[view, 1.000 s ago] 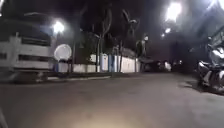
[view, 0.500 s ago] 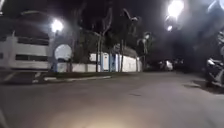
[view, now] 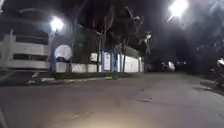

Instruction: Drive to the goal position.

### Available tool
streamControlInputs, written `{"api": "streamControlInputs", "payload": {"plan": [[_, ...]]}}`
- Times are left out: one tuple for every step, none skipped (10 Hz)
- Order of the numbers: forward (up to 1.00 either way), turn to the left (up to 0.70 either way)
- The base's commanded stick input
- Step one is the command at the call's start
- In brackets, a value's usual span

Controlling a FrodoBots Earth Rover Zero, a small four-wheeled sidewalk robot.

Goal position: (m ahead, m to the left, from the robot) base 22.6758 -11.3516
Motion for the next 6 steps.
{"api": "streamControlInputs", "payload": {"plan": [[0.7,0.0],[0.7,0.0],[0.7,0.0],[0.7,0.0],[0.7,0.0],[0.7,0.0]]}}
